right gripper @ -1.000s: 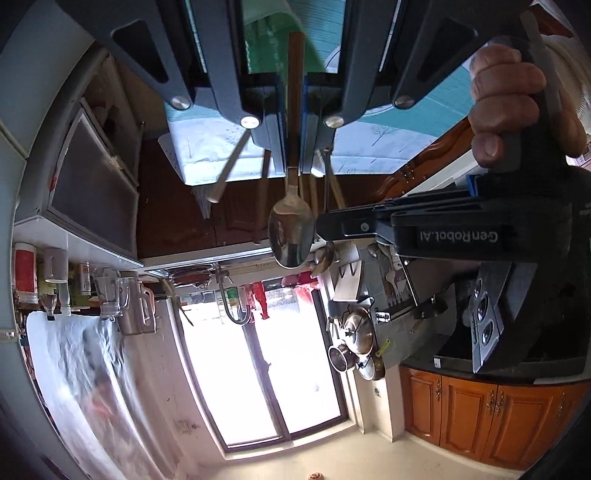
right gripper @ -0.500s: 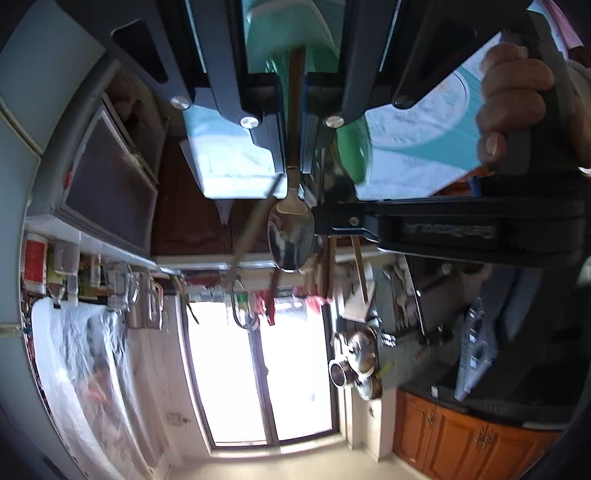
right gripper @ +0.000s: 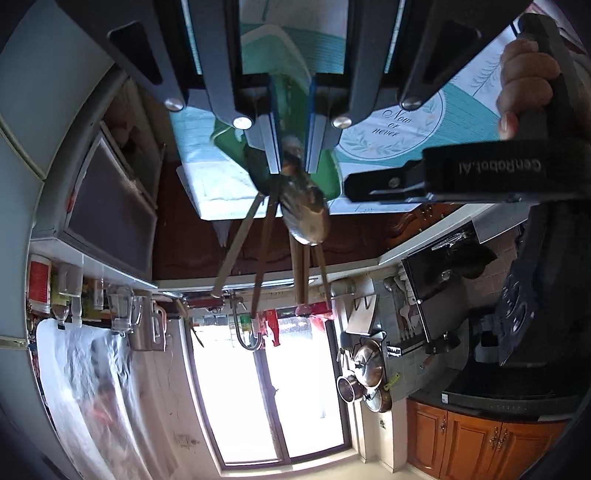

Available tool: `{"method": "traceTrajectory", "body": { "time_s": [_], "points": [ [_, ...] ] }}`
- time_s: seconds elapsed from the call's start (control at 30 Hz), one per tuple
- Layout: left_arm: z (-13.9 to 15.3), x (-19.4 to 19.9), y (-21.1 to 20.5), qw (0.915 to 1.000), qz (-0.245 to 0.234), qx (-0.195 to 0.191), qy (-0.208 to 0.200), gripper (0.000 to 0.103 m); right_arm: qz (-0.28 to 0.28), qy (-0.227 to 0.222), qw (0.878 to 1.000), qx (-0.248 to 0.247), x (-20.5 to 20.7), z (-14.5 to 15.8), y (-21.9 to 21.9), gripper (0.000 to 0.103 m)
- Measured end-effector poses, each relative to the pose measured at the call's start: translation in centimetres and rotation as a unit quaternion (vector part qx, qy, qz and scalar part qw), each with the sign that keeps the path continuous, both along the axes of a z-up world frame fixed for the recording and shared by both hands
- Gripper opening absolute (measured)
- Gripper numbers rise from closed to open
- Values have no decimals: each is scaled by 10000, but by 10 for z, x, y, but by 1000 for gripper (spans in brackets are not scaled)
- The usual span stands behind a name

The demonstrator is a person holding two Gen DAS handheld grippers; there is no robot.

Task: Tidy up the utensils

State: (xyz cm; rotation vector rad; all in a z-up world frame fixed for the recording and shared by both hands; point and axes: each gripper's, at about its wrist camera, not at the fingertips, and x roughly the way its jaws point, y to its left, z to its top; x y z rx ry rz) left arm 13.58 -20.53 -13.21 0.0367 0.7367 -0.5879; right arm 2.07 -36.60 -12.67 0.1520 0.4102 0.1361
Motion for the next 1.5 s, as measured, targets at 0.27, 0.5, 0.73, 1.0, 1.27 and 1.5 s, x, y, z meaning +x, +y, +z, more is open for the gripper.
{"method": "traceTrajectory", "body": {
  "time_s": [0.27, 0.5, 0.73, 1.0, 1.27, 1.5],
  "points": [
    [-17, -32, 75, 9961, 620, 595, 214, 57, 148, 640, 9977, 186, -1, -5, 24, 12],
    [-24, -62, 141, 9843, 1376, 992, 484, 72, 573, 1210, 9909, 165, -7, 2, 72, 12],
    [3, -79, 173, 9790, 1772, 944, 352, 80, 648, 1475, 9869, -68, -17, 23, 106, 33],
    [48, -96, 175, 9732, 2032, 1076, 84, 89, 397, 1780, 9831, 174, -28, 46, 115, 54],
    [75, -118, 178, 9693, 2257, 969, -131, 98, 146, 1515, 9883, 99, -47, 63, 122, 60],
    [72, -129, 183, 9655, 2398, 1012, -57, 98, 73, 1535, 9881, 99, -52, 62, 126, 61]
  ]
}}
